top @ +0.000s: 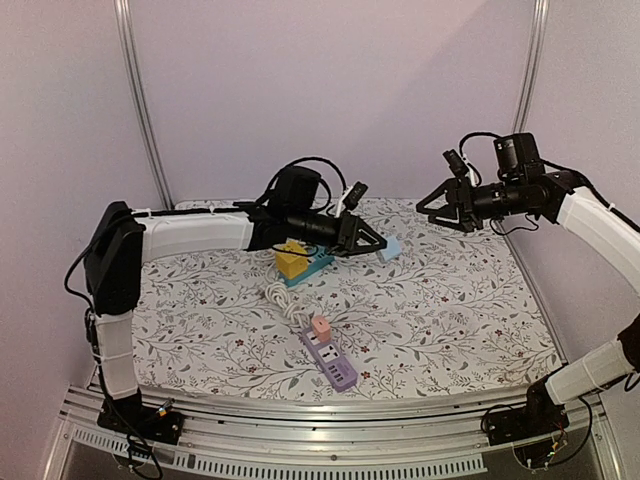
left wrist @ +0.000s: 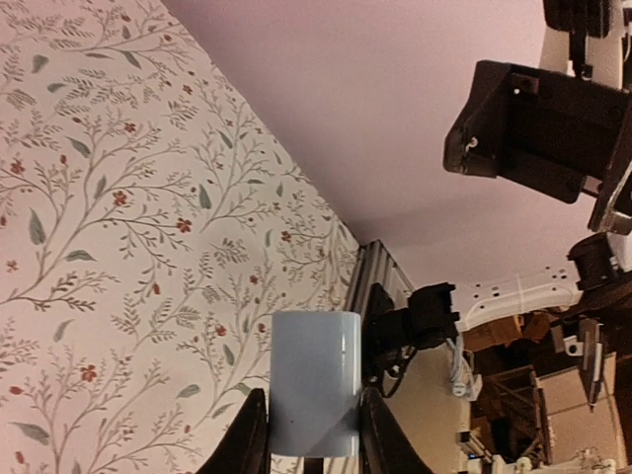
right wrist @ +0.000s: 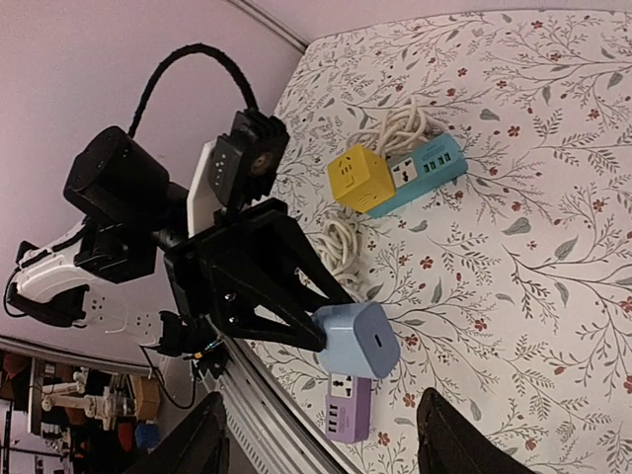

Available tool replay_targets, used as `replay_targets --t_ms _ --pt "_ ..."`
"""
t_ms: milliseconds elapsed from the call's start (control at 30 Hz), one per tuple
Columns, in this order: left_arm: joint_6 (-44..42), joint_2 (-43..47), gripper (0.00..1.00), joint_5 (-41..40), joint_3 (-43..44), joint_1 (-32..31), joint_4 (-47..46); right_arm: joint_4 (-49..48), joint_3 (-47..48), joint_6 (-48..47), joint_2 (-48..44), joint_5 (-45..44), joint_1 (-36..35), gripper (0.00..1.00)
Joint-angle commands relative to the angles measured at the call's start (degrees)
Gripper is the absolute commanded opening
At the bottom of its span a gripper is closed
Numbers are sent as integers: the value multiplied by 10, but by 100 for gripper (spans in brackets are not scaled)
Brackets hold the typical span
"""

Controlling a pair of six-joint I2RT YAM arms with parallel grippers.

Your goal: Insert the plug

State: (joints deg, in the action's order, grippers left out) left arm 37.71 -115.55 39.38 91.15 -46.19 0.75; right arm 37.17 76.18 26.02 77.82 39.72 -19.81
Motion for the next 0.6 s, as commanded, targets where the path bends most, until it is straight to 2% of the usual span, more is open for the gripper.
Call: replay_targets --t_ms 0,100,267,567 --pt "193 30 0 147 -64 12 -244 -98 -16 7 3 160 0 64" --pt "320 46 0 169 -111 22 -416 -106 -8 10 14 202 -5 64" --pt "418 53 0 208 -126 31 -532 -116 0 18 35 245 -29 63" --pt "463 66 0 246 -129 34 -577 -132 7 45 53 251 -71 59"
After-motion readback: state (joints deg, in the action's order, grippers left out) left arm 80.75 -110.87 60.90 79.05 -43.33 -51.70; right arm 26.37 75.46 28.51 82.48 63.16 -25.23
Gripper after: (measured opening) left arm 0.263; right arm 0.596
